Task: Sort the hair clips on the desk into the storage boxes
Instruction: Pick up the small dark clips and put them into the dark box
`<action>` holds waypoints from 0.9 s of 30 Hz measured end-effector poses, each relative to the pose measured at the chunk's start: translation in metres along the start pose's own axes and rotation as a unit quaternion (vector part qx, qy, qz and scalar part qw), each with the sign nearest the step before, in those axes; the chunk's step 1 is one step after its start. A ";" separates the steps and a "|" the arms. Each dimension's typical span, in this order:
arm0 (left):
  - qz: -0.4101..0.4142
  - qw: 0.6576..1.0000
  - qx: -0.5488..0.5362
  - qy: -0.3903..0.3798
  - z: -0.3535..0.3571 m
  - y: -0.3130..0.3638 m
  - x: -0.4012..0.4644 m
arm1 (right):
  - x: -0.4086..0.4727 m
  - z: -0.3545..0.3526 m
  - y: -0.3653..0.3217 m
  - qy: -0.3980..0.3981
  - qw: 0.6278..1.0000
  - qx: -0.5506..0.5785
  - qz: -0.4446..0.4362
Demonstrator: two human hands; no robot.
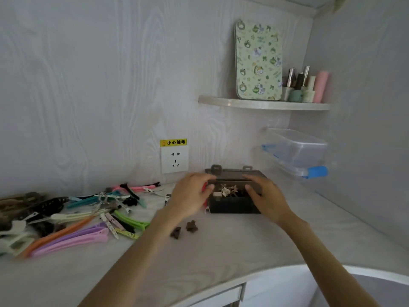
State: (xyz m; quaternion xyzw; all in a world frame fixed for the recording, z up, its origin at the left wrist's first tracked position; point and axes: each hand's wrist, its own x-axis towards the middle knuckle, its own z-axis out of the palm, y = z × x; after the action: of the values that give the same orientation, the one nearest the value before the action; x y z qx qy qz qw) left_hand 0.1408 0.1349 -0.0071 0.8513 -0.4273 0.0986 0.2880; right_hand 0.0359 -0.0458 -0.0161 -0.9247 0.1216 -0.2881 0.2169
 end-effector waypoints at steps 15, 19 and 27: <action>-0.069 0.992 -0.028 -0.100 -0.064 -0.090 -0.103 | -0.051 0.091 -0.101 -0.150 0.982 0.004 -0.119; -0.096 0.988 0.019 -0.121 -0.063 -0.089 -0.088 | -0.047 0.088 -0.090 -0.115 0.988 0.048 -0.090; -0.120 0.985 0.016 -0.121 -0.063 -0.090 -0.077 | -0.038 0.076 -0.081 -0.078 0.967 0.242 0.018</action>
State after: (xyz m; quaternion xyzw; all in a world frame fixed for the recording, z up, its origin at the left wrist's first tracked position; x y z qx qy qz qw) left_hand 0.1691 0.2649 -0.0243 0.9065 -0.3525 -0.0336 0.2298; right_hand 0.0576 0.0640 -0.0526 -0.8619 0.0474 -0.2322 0.4483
